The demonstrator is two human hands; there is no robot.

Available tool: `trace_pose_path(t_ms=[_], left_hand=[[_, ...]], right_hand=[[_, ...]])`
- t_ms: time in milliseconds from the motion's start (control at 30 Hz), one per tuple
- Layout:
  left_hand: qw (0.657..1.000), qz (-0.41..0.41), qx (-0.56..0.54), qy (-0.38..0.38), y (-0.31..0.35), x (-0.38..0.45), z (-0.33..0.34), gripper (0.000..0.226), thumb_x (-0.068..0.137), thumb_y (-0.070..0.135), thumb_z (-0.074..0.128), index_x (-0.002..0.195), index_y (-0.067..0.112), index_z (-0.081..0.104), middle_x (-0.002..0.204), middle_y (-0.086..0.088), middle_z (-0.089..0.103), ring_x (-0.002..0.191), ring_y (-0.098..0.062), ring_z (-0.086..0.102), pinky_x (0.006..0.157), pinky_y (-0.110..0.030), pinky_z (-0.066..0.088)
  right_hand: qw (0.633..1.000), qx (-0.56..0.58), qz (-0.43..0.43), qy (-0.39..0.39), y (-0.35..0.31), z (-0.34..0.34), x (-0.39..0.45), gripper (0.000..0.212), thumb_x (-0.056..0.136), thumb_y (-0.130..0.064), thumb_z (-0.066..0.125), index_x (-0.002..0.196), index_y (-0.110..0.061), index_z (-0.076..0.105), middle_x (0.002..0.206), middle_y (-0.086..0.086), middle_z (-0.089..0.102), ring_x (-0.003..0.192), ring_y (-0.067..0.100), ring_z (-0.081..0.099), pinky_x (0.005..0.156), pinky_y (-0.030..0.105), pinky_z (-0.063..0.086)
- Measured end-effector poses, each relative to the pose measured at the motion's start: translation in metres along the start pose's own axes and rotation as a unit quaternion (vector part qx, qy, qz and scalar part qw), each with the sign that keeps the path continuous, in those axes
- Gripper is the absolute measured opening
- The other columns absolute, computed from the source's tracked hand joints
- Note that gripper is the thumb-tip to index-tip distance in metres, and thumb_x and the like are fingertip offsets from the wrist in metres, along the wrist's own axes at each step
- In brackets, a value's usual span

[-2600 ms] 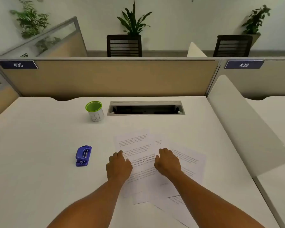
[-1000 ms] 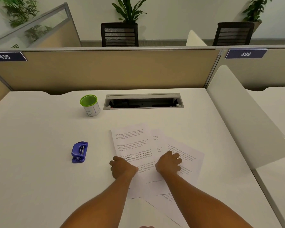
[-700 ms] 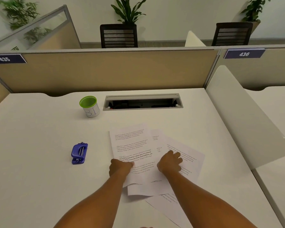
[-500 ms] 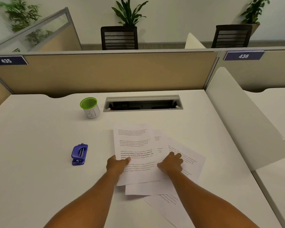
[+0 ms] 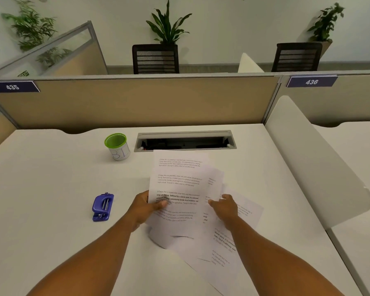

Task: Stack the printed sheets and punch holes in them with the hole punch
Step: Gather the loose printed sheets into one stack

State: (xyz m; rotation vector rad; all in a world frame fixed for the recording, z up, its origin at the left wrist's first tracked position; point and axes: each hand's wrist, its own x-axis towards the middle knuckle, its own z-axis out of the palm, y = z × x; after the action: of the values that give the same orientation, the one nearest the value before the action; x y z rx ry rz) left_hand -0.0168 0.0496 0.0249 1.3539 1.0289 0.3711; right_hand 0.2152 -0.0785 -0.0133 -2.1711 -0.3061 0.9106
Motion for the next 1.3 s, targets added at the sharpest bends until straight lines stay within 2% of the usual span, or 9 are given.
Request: trace_pose_path(t_ms=[100,233,333,467,667,800,933,1067,1300], left_hand=[[0.999,-0.004,0.017,-0.03,0.006,0.001,-0.006,0.035,0.078,0.018,0.08,0.111,0.023,0.07,0.104,0.006,0.076,0.099,-0.011,0.069,0.075,-0.02,0.054],[0.999,-0.008,0.046,-0.009,0.009,0.007,-0.013,0.033,0.082,0.023,0.076,0.114,0.019,0.068,0.107,0.001,0.075,0.1,-0.02,0.069,0.079,-0.029,0.056],[0.993,-0.038,0.093,0.068,0.0,0.014,-0.018,0.035,0.086,0.02,0.074,0.119,0.011,0.065,0.114,-0.006,0.07,0.102,-0.027,0.067,0.086,-0.038,0.056],[0.969,-0.104,0.188,0.121,-0.019,0.018,-0.02,0.038,0.085,0.019,0.073,0.12,0.008,0.064,0.116,-0.009,0.07,0.103,-0.029,0.066,0.092,-0.041,0.054],[0.931,-0.141,0.304,0.145,-0.037,0.011,-0.013,0.027,0.091,0.02,0.059,0.116,0.012,0.063,0.115,-0.009,0.069,0.091,-0.025,0.063,0.076,-0.032,0.05],[0.916,-0.154,0.325,0.179,-0.04,0.008,-0.015,0.021,0.091,0.017,0.053,0.11,0.013,0.061,0.108,-0.009,0.068,0.083,-0.025,0.058,0.072,-0.032,0.048],[0.931,-0.158,0.281,0.172,-0.038,0.009,-0.016,0.018,0.091,0.016,0.053,0.107,0.016,0.06,0.098,-0.004,0.064,0.083,-0.024,0.059,0.07,-0.032,0.047],[0.94,-0.174,0.245,0.159,-0.033,0.008,-0.018,0.017,0.09,0.011,0.052,0.104,0.017,0.06,0.095,-0.003,0.061,0.084,-0.024,0.059,0.07,-0.029,0.046],[0.959,-0.242,0.088,0.117,-0.024,0.008,-0.013,0.026,0.093,0.006,0.049,0.114,-0.003,0.061,0.099,-0.012,0.061,0.084,-0.025,0.055,0.077,-0.03,0.041]], right_hand=[[0.995,0.095,0.019,-0.027,-0.002,-0.002,0.001,0.058,0.081,-0.021,0.074,0.132,-0.009,0.048,0.126,0.01,0.06,0.111,0.029,0.061,0.095,0.041,0.051],[0.989,0.137,0.012,-0.061,-0.001,-0.003,0.004,0.013,0.083,-0.009,0.068,0.096,-0.009,0.065,0.101,0.013,0.072,0.09,0.031,0.07,0.083,0.052,0.057],[0.992,0.117,-0.009,-0.048,0.001,-0.004,0.005,0.014,0.086,-0.008,0.061,0.1,-0.008,0.061,0.103,0.01,0.068,0.093,0.029,0.067,0.082,0.047,0.058],[0.992,0.065,-0.041,0.101,-0.004,-0.013,0.009,0.022,0.09,-0.011,0.047,0.108,-0.009,0.06,0.101,0.008,0.064,0.078,0.02,0.057,0.063,0.027,0.045],[0.959,0.196,0.001,0.204,-0.021,-0.03,0.019,0.026,0.095,-0.013,0.047,0.118,-0.01,0.059,0.114,0.015,0.063,0.088,0.028,0.057,0.076,0.035,0.051],[0.942,0.281,0.035,0.181,-0.023,-0.038,0.023,0.03,0.094,-0.017,0.051,0.123,-0.011,0.058,0.123,0.011,0.061,0.108,0.032,0.06,0.096,0.048,0.051],[0.946,0.298,0.042,0.12,-0.027,-0.037,0.018,0.012,0.092,-0.02,0.057,0.101,-0.014,0.059,0.116,0.016,0.063,0.107,0.036,0.062,0.094,0.051,0.052],[0.961,0.269,0.007,0.065,-0.032,-0.028,0.013,0.029,0.091,-0.021,0.062,0.119,-0.014,0.059,0.121,0.007,0.063,0.108,0.029,0.062,0.098,0.045,0.051],[0.988,0.151,-0.023,-0.03,-0.027,-0.005,0.004,0.017,0.085,-0.01,0.063,0.101,-0.013,0.065,0.105,0.008,0.07,0.093,0.028,0.068,0.087,0.048,0.057]])
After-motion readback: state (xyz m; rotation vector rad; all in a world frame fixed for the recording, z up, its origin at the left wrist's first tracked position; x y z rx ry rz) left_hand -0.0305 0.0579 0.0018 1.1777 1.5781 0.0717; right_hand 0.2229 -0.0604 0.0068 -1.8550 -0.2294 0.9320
